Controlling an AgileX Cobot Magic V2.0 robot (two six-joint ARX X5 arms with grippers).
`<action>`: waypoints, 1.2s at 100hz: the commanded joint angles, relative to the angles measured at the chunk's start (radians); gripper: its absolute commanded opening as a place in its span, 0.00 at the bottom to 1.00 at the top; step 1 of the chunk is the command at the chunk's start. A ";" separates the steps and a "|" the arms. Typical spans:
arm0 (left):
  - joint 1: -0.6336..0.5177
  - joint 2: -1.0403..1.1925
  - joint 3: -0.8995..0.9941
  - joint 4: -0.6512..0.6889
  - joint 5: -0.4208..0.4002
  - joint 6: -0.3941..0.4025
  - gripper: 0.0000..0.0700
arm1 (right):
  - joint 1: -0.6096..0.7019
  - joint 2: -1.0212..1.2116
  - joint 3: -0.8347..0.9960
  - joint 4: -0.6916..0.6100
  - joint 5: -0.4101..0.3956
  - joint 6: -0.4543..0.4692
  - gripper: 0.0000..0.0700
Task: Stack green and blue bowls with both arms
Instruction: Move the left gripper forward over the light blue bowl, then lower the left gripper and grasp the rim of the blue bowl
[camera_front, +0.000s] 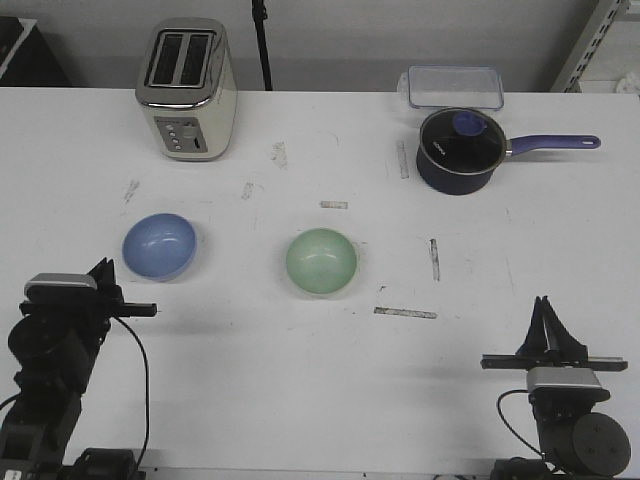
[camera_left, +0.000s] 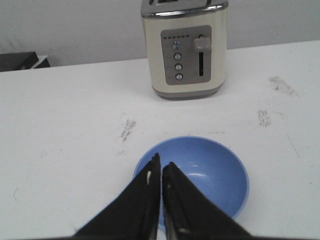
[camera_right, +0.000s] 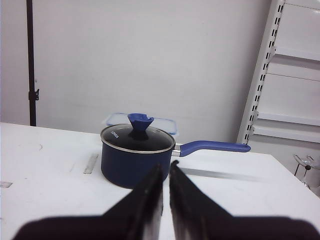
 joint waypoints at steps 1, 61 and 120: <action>0.000 0.060 0.050 -0.030 0.000 -0.029 0.00 | 0.001 -0.002 0.003 0.014 -0.001 0.012 0.02; 0.145 0.532 0.469 -0.449 0.246 -0.153 0.00 | 0.002 -0.002 0.003 0.013 0.000 0.074 0.02; 0.241 0.923 0.786 -0.707 0.292 -0.230 0.00 | 0.002 -0.002 0.003 0.012 0.000 0.074 0.02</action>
